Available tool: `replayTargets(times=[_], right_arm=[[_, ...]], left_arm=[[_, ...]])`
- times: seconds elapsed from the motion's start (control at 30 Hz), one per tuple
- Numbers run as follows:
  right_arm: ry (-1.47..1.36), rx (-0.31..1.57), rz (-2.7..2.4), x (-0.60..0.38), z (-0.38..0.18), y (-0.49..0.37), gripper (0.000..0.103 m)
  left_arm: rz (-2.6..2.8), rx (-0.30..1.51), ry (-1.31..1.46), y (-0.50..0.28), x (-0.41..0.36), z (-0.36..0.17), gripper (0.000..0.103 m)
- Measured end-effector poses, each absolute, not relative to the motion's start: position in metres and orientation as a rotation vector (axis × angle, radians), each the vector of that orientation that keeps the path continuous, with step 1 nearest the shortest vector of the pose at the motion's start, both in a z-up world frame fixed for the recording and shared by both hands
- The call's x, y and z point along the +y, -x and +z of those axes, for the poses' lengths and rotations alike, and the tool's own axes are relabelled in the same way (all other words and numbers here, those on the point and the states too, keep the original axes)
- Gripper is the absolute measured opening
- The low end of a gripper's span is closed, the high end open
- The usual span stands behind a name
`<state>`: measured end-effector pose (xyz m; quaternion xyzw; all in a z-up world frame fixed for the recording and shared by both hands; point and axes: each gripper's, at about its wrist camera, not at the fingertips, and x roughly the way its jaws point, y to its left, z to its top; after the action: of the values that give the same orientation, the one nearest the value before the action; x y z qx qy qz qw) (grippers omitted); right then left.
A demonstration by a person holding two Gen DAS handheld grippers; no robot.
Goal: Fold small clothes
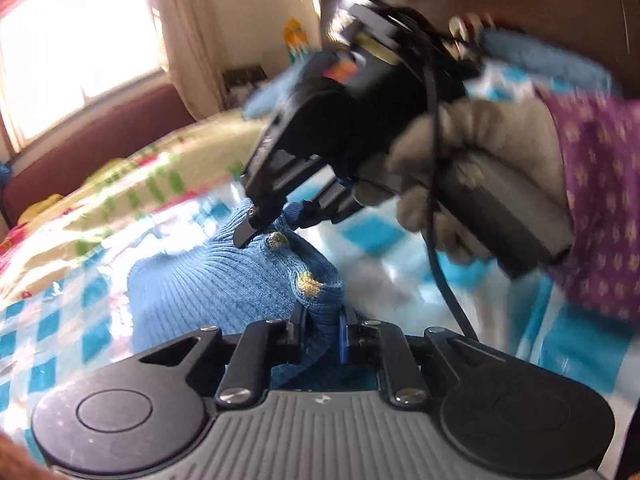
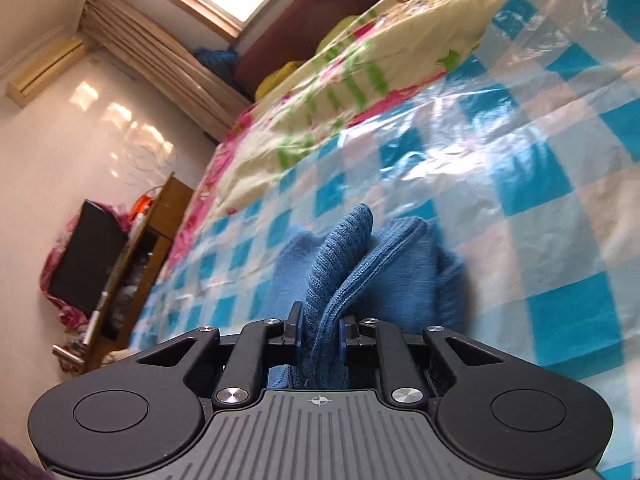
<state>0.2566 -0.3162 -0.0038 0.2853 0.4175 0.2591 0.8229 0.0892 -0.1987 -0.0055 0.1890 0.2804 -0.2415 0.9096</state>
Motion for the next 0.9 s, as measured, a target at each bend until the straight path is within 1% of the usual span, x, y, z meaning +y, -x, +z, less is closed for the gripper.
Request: replayTargets(times=[0.07, 0.17, 0.2, 0.3, 0.4, 0.43, 0.57, 0.67, 0.77, 0.9], right_arm=[[-0.587, 0.961, 0.503, -0.316, -0.025, -0.262, 0.016], [-0.637, 0.975, 0.499, -0.321, -0.042, -0.261, 0.018], [-0.667, 0.966, 0.499, -0.325, -0.042, -0.260, 0.020], [-0.670, 0.953, 0.485, -0.329, -0.038, -0.255, 0.022], [-0.615, 0.933, 0.452, -0.329, -0.028, -0.244, 0.029], [-0.595, 0.923, 0.433, -0.329, -0.024, -0.241, 0.030], [-0.579, 0.890, 0.404, -0.336, -0.013, -0.216, 0.030], [-0.576, 0.891, 0.451, -0.332, -0.005, -0.192, 0.030], [-0.547, 0.914, 0.493, -0.321, -0.004, -0.173, 0.030], [-0.479, 0.963, 0.500, -0.303, -0.012, -0.161, 0.030]], left_arm=[[-0.505, 0.627, -0.441, -0.089, -0.208, -0.023, 0.021], [-0.519, 0.589, -0.492, -0.077, -0.211, -0.026, 0.021], [-0.529, 0.589, -0.486, -0.075, -0.210, -0.025, 0.021], [-0.541, 0.602, -0.454, -0.077, -0.206, -0.026, 0.022], [-0.559, 0.602, -0.433, -0.079, -0.200, -0.024, 0.025], [-0.565, 0.600, -0.424, -0.077, -0.197, -0.021, 0.026], [-0.596, 0.614, -0.356, -0.070, -0.182, -0.012, 0.030], [-0.592, 0.616, -0.311, -0.058, -0.166, -0.004, 0.030], [-0.561, 0.596, -0.296, -0.049, -0.150, 0.004, 0.031], [-0.484, 0.574, -0.284, -0.055, -0.130, 0.007, 0.032]])
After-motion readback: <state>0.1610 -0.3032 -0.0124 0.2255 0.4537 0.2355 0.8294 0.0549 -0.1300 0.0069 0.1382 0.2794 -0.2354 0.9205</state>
